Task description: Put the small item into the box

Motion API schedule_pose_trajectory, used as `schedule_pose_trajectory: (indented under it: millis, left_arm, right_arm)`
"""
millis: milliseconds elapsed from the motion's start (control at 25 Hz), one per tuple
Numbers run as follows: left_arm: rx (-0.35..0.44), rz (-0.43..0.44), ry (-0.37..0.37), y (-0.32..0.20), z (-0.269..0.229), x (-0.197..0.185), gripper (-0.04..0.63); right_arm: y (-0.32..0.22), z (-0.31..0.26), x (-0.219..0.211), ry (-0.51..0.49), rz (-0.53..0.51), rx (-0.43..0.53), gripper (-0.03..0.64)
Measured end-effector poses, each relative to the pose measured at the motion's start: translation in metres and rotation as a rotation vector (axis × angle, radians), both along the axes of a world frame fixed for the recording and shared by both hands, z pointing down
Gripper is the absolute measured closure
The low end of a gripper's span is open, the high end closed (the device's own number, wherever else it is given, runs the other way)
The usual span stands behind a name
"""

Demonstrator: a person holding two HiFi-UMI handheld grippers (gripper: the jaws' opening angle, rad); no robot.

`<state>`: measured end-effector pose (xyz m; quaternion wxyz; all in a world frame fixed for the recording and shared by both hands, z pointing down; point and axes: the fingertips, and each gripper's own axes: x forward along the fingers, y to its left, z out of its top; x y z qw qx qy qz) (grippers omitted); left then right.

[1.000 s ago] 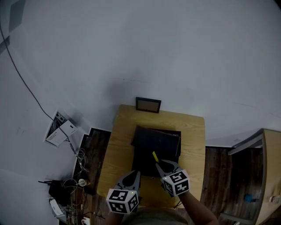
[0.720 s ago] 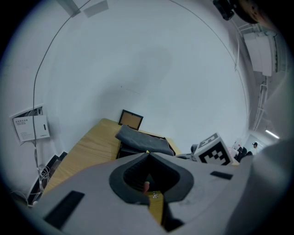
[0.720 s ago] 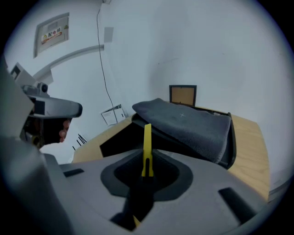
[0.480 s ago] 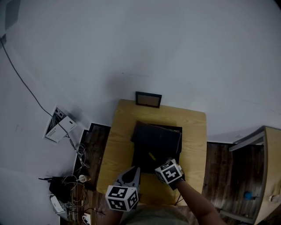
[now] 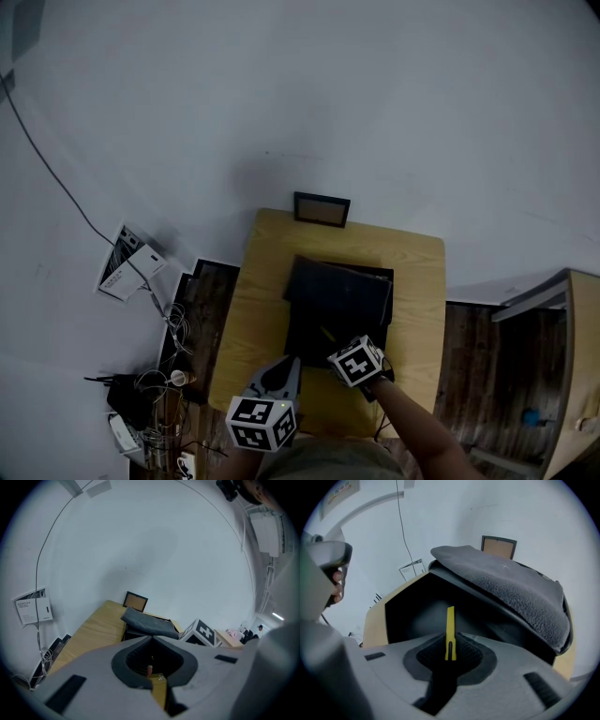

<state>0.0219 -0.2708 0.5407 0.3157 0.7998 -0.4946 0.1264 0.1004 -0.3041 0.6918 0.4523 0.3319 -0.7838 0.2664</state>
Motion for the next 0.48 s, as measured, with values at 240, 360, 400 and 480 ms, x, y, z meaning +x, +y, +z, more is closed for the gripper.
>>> schedule_pose_trajectory:
  millis: [240,360,400,480]
  left_arm:
    - [0.016,0.015,0.004,0.004,-0.004,0.001,0.592]
    - [0.014,0.031,0.003,0.009,-0.004,0.001,0.592]
    - [0.016,0.039,0.005,0.011,-0.005,0.002,0.592]
    - [0.023,0.059,0.01,0.016,-0.008,0.005,0.592]
  right_arm:
    - [-0.002,-0.013,0.003,-0.017,0.055,0.074,0.553]
    - [0.001,-0.031,0.002,-0.092,0.131,0.104,0.52]
    - [0.002,-0.038,0.002,-0.112,0.149,0.122,0.52]
    - [0.006,-0.054,0.002,-0.145,0.183,0.168,0.52]
